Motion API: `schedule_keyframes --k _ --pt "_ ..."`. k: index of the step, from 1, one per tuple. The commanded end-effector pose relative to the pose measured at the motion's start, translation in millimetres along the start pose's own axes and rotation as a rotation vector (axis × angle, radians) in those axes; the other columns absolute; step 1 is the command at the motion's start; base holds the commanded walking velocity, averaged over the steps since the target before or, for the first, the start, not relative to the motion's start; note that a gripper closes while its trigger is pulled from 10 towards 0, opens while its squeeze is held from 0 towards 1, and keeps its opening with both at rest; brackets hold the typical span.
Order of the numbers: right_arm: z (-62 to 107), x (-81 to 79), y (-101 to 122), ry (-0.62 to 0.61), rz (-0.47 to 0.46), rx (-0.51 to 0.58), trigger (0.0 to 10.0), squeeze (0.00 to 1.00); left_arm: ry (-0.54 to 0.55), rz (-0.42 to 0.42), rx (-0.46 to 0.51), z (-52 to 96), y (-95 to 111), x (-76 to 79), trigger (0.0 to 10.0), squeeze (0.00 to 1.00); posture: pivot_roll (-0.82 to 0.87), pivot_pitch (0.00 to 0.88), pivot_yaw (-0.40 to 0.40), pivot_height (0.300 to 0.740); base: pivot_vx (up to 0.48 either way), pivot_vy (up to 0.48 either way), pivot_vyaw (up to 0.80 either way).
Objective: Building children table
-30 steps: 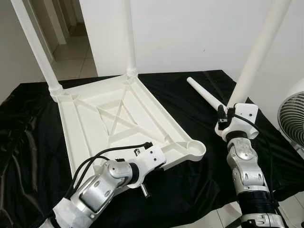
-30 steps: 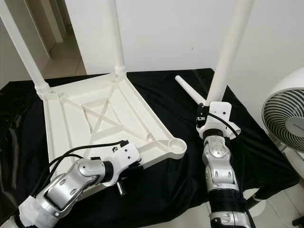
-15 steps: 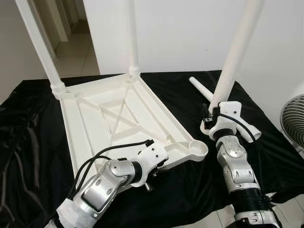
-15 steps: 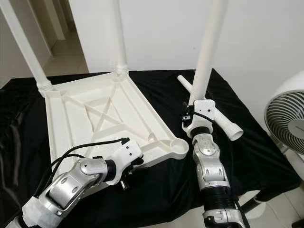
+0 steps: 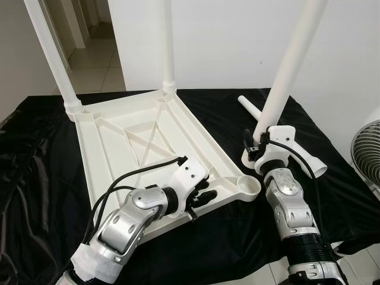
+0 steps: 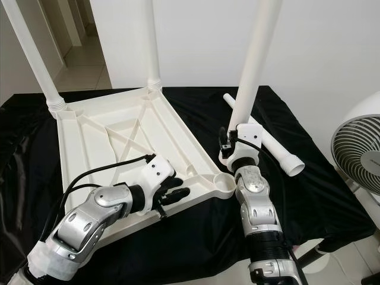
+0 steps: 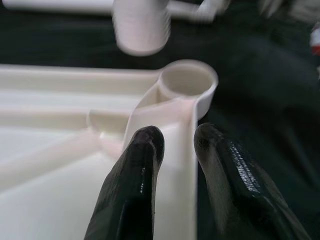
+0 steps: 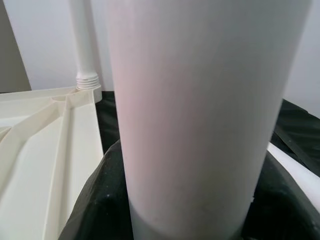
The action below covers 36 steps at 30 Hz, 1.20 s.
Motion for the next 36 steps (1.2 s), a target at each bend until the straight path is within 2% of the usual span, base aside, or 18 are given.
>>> schedule_keyframes --k 1,2,5,7,8,10,15,16,17,19,23,28,30,31,33,36 --pt "6.2 -5.5 -3.6 0.039 -0.014 -0.006 10.0 0.0 0.049 0.024 0.054 1.8 2.4 -4.0 10.0 0.0 0.01 0.016 -0.003 0.74 0.0 0.0 0.0" --pt "8.9 -6.6 -5.9 0.052 -0.019 -0.011 10.0 0.0 0.07 0.047 0.075 1.6 3.2 -6.4 10.0 0.0 0.01 0.016 -0.003 0.74 0.0 0.0 0.0" --pt "11.9 -7.3 -8.7 0.063 -0.028 -0.015 10.0 0.0 0.111 0.047 0.086 0.7 3.1 -11.9 10.0 0.0 0.01 0.016 -0.003 0.74 0.0 0.0 0.0" --pt "17.7 -7.2 -12.6 0.077 -0.047 -0.01 10.0 0.0 0.244 0.085 0.128 -1.4 2.6 -30.4 10.0 0.0 0.0 0.007 0.003 0.74 0.0 0.0 0.0" --pt "17.7 -7.2 -12.6 0.077 -0.047 -0.01 10.0 0.0 0.244 0.085 0.128 -1.4 2.6 -30.4 10.0 0.0 0.0 0.007 0.003 0.74 0.0 0.0 0.0" --pt "20.7 -7.4 -9.0 0.089 -0.073 0.025 10.0 0.0 0.341 0.128 0.196 0.2 9.1 -44.4 10.0 0.0 0.0 0.004 0.01 0.74 0.0 0.0 0.0" --pt "22.9 -9.9 -2.2 0.106 -0.1 0.071 10.0 0.0 0.396 0.12 0.267 3.9 18.9 -53.2 10.0 0.0 0.0 0.001 0.014 0.74 0.0 0.0 0.0" --pt "25.5 -11.5 0.0 0.112 -0.108 0.088 10.0 0.0 0.435 0.154 0.298 6.9 20.7 -58.8 10.0 0.0 -0.01 0.0 0.019 0.74 0.0 0.0 0.0" --pt "25.5 -11.5 0.0 0.112 -0.108 0.088 10.0 0.0 0.435 0.154 0.298 6.9 20.7 -58.8 10.0 0.0 -0.01 0.0 0.019 0.74 0.0 0.0 0.0" --pt "29.9 -13.3 2.1 0.114 -0.102 0.108 10.0 0.0 0.483 0.227 0.348 11.8 20.9 -65.2 10.0 0.0 -0.02 0.0 0.023 0.74 0.0 0.0 0.0" --pt "31.7 -10.3 0.7 0.075 -0.098 0.105 10.0 0.0 0.526 0.281 0.344 14.9 13.0 -71.5 10.0 0.0 -0.03 0.0 0.024 0.74 0.0 0.0 0.0" --pt "32.2 -9.7 -0.1 0.056 -0.1 0.104 10.0 0.0 0.572 0.311 0.342 19.5 7.3 -78.9 10.0 0.0 -0.03 0.0 0.024 0.74 0.0 0.0 0.0" --pt "32.6 -12.0 -0.6 0.058 -0.096 0.104 10.0 0.0 0.649 0.366 0.271 24.8 -10.7 -92.4 10.0 0.0 -0.04 0.0 0.034 0.74 0.0 0.0 0.0" --pt "32.1 -12.1 -0.9 0.055 -0.112 0.101 10.0 0.0 0.683 0.413 0.267 27.4 -15.1 -97.2 10.0 0.0 -0.04 0.0 0.035 0.74 0.0 0.0 0.0" --pt "31.3 -11.9 -1.3 0.048 -0.124 0.098 10.0 0.0 0.712 0.471 0.294 30.1 -16.3 -100.7 10.0 0.0 -0.04 0.0 0.034 0.74 0.0 0.0 0.0" --pt "30.6 -11.3 -1.9 0.038 -0.136 0.094 10.0 0.0 0.719 0.496 0.311 31.1 -16.4 -101.1 10.0 0.0 -0.04 0.0 0.034 0.74 0.0 0.0 0.0"
Point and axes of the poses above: a point about 5 cm out from each wrist's last joint towards the gripper, its own z axis pointing back from the gripper into the wrist, its own y axis along the axis of the wrist's last joint, x = y × z, the point moved 4 cm from there along -z, pointing out of the wrist towards the gripper, and after that the axes turned 4 degrees about -z, right-handed, at the moved point
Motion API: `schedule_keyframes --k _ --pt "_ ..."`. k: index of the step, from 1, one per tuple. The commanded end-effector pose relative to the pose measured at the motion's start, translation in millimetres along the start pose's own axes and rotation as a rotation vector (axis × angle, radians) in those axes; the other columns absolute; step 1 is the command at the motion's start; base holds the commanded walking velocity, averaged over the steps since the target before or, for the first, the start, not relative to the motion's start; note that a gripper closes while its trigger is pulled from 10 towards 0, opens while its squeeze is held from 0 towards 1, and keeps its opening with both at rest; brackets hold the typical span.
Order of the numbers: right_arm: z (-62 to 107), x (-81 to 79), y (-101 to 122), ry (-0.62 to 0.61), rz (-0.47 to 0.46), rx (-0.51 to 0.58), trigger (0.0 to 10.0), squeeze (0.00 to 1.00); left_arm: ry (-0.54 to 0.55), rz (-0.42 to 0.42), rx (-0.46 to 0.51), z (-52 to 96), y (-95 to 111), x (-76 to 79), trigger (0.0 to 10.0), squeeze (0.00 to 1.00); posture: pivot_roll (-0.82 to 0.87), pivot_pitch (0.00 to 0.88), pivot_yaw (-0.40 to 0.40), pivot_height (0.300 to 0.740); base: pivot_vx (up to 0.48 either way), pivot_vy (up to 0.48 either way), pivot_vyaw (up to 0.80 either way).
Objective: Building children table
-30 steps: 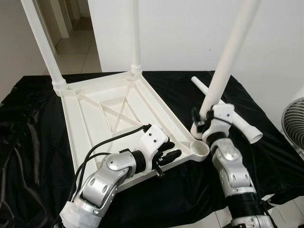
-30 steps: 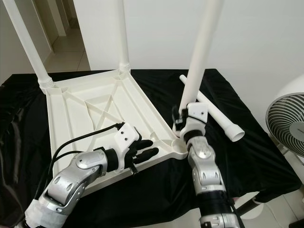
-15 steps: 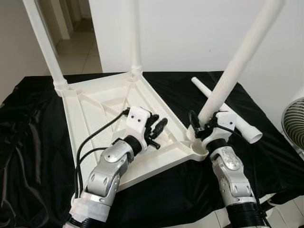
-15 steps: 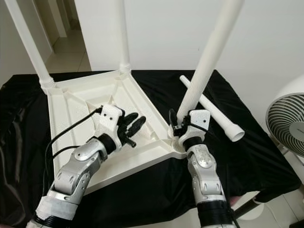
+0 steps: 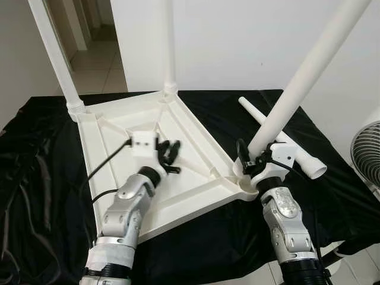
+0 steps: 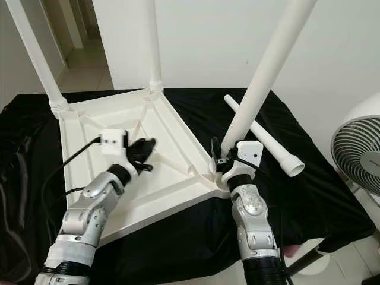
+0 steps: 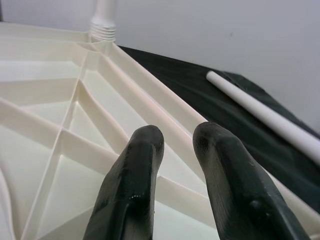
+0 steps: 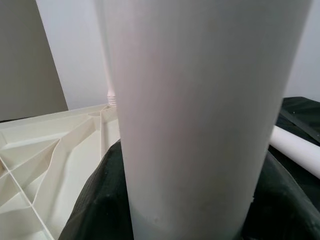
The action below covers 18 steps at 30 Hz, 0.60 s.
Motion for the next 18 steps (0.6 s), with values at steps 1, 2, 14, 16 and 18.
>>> schedule_keyframes --k 1,2,14,16,18 --pt "-1.6 3.1 0.3 -0.036 -0.021 0.002 10.0 0.0 0.019 0.048 -0.013 0.3 -4.9 -0.9 10.0 0.0 -0.05 0.0 0.033 0.74 0.0 0.0 0.0" --pt "-2.2 4.4 -1.7 -0.051 -0.029 -0.004 10.0 0.0 0.029 0.065 -0.019 1.0 -7.5 -1.9 10.0 0.0 -0.05 0.0 0.032 0.74 0.0 0.0 0.0" --pt "-2.1 18.8 -9.1 -0.125 0.002 -0.034 10.0 0.0 0.148 0.099 0.005 0.7 -1.7 -27.8 10.0 0.0 -0.04 0.0 0.035 0.74 0.0 0.0 0.0" --pt "-2.9 23.9 -11.5 -0.159 -0.005 -0.048 10.0 0.0 0.175 0.107 0.089 3.9 8.9 -35.9 10.0 0.0 -0.02 0.0 0.04 0.74 0.0 0.0 0.0" --pt "-3.3 24.8 -12.1 -0.166 -0.005 -0.052 10.0 0.0 0.189 0.069 0.102 4.7 11.5 -38.4 10.0 0.0 -0.02 0.0 0.04 0.74 0.0 0.0 0.0"
Point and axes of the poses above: a point about 5 cm out from each wrist's last joint towards the gripper, its own z axis pointing back from the gripper into the wrist, its own y axis along the axis of the wrist's last joint, x = y × z, the point moved 4 cm from there along -z, pointing out of the wrist towards the gripper, and after that the axes turned 4 degrees about -z, right-handed, at the moved point
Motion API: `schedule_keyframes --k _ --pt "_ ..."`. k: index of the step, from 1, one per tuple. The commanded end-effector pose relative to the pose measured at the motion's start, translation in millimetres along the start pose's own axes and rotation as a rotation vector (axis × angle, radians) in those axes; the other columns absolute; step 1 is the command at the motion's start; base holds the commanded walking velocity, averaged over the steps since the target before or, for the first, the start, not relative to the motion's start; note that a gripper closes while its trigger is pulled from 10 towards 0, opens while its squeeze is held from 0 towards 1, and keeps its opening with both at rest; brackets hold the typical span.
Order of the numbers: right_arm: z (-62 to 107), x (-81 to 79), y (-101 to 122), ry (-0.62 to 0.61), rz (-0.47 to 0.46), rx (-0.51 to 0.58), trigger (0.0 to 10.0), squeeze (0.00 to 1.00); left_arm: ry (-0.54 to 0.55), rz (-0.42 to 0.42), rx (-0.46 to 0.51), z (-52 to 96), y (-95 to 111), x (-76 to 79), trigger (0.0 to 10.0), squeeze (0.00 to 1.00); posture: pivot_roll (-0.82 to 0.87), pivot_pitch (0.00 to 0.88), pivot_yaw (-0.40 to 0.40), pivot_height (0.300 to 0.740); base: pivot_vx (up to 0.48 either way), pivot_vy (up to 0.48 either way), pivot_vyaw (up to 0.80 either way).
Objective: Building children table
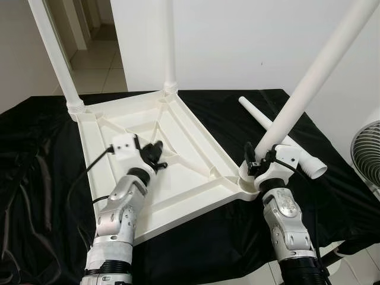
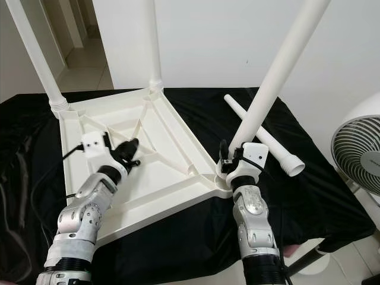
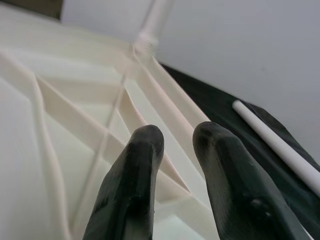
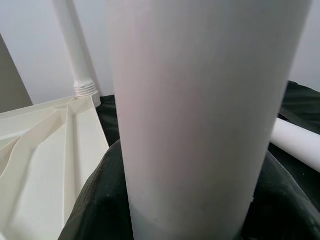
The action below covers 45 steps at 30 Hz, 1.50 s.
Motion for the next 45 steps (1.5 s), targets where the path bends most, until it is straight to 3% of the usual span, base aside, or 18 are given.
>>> schedule_keyframes --k 1,8,14,18,19,24,27,29,30,37,45 --pt "-3.6 3.0 -0.3 -0.021 0.011 0.002 10.0 0.0 0.035 -0.078 0.033 2.5 3.9 -6.3 10.0 0.0 -0.01 0.0 0.041 0.74 0.0 0.0 0.0" --pt "-4.3 0.3 -1.7 -0.013 0.014 0.0 10.0 0.0 0.045 -0.111 0.044 3.6 5.7 -7.5 10.0 0.0 0.0 0.0 0.043 0.74 0.0 0.0 0.0" --pt "-11.2 -18.6 -7.4 0.071 0.032 -0.021 10.0 0.0 -0.068 -0.168 0.032 0.4 2.2 1.6 10.0 0.0 0.0 0.0 0.063 0.74 0.0 0.0 0.0" --pt "-11.8 -21.9 -8.0 0.091 0.037 -0.021 10.0 0.0 -0.103 -0.17 0.043 0.7 3.7 5.8 10.0 0.0 0.0 0.0 0.063 0.74 0.0 0.0 0.0" --pt "-14.3 -25.7 -7.0 0.106 0.029 -0.017 10.0 0.0 -0.19 -0.22 0.025 3.2 -2.1 18.5 10.0 0.0 0.0 0.0 0.063 0.74 0.0 0.0 0.0" --pt "-15.1 -27.1 -6.2 0.111 0.026 -0.014 10.0 0.0 -0.223 -0.246 0.017 4.7 -4.7 23.4 10.0 0.0 0.0 0.0 0.06 0.74 0.0 0.0 0.0" --pt "-17.8 -36.8 -7.5 0.161 0.035 -0.021 10.0 0.0 -0.46 -0.339 -0.051 18.4 -21.2 51.8 10.0 0.0 0.02 0.0 0.036 0.74 0.0 0.0 0.0" --pt "-17.8 -36.8 -7.5 0.161 0.035 -0.021 10.0 0.0 -0.46 -0.339 -0.051 18.4 -21.2 51.8 10.0 0.0 0.02 0.0 0.036 0.74 0.0 0.0 0.0" --pt "-18.5 -38.6 -7.8 0.173 0.032 -0.026 10.0 0.0 -0.522 -0.348 -0.064 23.6 -24.4 57.5 10.0 0.0 0.02 0.0 0.026 0.74 0.0 0.0 0.0" --pt "-23.4 -41.0 -6.3 0.203 0.049 -0.025 10.0 0.0 -0.632 -0.364 -0.087 33.6 -28.3 67.7 10.0 0.0 0.03 0.0 0.014 0.74 0.0 0.0 0.0" --pt "-30.1 -34.4 4.2 0.194 0.075 -0.003 10.0 0.0 -0.801 -0.389 -0.12 53.0 -33.2 89.1 10.0 0.0 0.02 0.0 0.017 0.74 0.0 0.0 0.0"
Point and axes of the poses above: a point about 5 cm out from each wrist's last joint towards the gripper, its own z axis pointing back from the gripper into the wrist, its own y axis along the axis of the wrist's last joint, x = y × z, the point moved 4 cm from there along -z, pointing out of the wrist towards the gripper, and after that the axes turned 4 degrees about -z, right-handed, at the moved point
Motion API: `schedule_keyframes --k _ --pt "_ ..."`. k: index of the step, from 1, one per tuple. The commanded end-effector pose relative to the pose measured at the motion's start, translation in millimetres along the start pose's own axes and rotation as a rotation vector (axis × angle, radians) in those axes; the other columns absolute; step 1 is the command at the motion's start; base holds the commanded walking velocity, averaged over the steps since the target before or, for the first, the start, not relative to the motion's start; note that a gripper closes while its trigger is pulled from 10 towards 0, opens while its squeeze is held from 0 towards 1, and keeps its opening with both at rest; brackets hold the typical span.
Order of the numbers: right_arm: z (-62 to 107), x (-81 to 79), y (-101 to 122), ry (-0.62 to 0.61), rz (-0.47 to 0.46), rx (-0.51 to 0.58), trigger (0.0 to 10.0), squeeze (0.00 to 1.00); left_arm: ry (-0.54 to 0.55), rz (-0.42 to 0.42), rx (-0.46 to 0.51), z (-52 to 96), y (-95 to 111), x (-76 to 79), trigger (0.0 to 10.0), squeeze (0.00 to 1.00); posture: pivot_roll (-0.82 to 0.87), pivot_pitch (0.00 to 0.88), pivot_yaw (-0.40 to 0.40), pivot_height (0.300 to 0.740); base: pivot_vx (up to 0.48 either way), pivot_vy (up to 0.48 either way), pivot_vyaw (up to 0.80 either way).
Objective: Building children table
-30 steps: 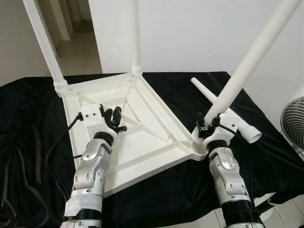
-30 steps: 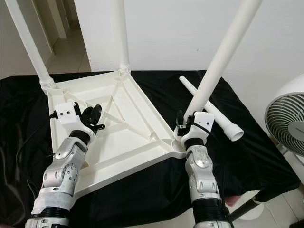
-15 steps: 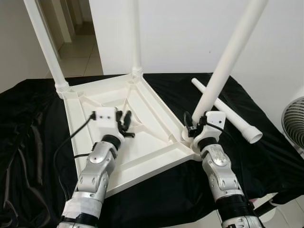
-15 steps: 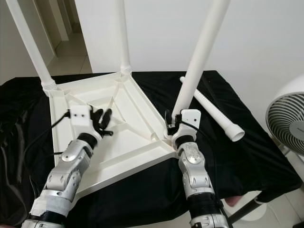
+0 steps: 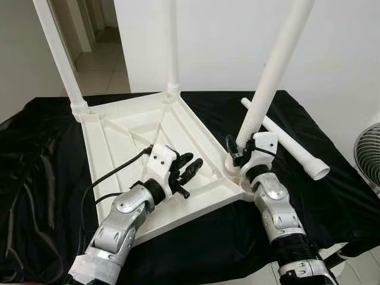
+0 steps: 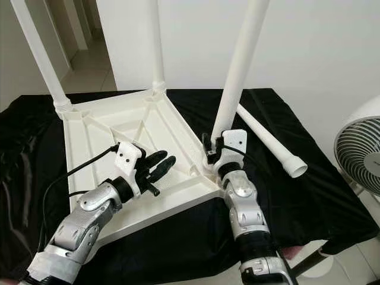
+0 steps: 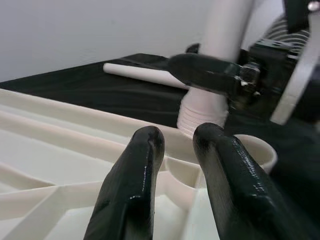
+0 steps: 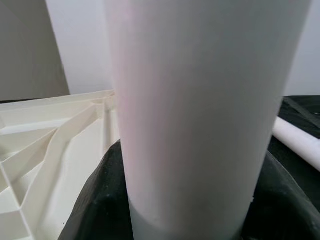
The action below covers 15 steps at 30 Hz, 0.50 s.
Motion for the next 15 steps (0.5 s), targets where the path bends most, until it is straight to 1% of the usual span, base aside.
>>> schedule_keyframes --k 1,2,4,6,10,13,14,15 --pt "-0.9 -2.0 5.9 0.016 0.012 0.017 10.0 0.0 -0.135 -0.005 -0.01 2.3 -0.4 17.4 10.0 0.0 0.01 0.0 0.016 0.74 0.0 0.0 0.0" --pt "-0.9 -2.0 5.9 0.016 0.012 0.017 10.0 0.0 -0.135 -0.005 -0.01 2.3 -0.4 17.4 10.0 0.0 0.01 0.0 0.016 0.74 0.0 0.0 0.0" --pt "0.3 -1.5 6.8 0.019 0.013 0.017 10.0 0.0 -0.17 -0.008 -0.009 4.1 0.2 20.3 10.0 0.0 0.01 0.0 0.016 0.74 0.0 0.0 0.0" --pt "7.0 0.7 4.9 0.024 0.024 0.008 10.0 0.0 -0.218 -0.012 -0.01 6.7 1.5 28.2 10.0 0.0 0.01 0.0 0.019 0.74 0.0 0.0 0.0" --pt "11.0 2.2 3.9 0.022 0.033 0.002 10.0 0.0 -0.237 -0.018 -0.011 9.0 2.6 32.9 10.0 0.0 0.01 0.0 0.023 0.74 0.0 0.0 0.0" --pt "18.7 3.0 4.6 0.015 0.039 -0.001 10.0 0.0 -0.235 -0.016 -0.021 14.7 1.8 37.4 10.0 0.0 0.01 0.0 0.025 0.74 0.0 0.0 0.0" --pt "18.7 3.0 4.6 0.015 0.039 -0.001 10.0 0.0 -0.235 -0.016 -0.021 14.7 1.8 37.4 10.0 0.0 0.01 0.0 0.025 0.74 0.0 0.0 0.0" --pt "22.2 2.5 3.3 0.016 0.043 -0.007 10.0 0.0 -0.231 -0.016 -0.023 15.8 1.8 37.6 10.0 0.0 0.01 0.0 0.024 0.74 0.0 0.0 0.0"
Point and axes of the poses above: a point about 5 cm out from each wrist's last joint towards the gripper, its own z axis pointing back from the gripper into the wrist, its own y axis along the axis of the wrist's last joint, x = y × z, the point moved 4 cm from there along -z, pointing out of the wrist towards the gripper, and after that the axes turned 4 degrees about -z, right-handed, at the moved point
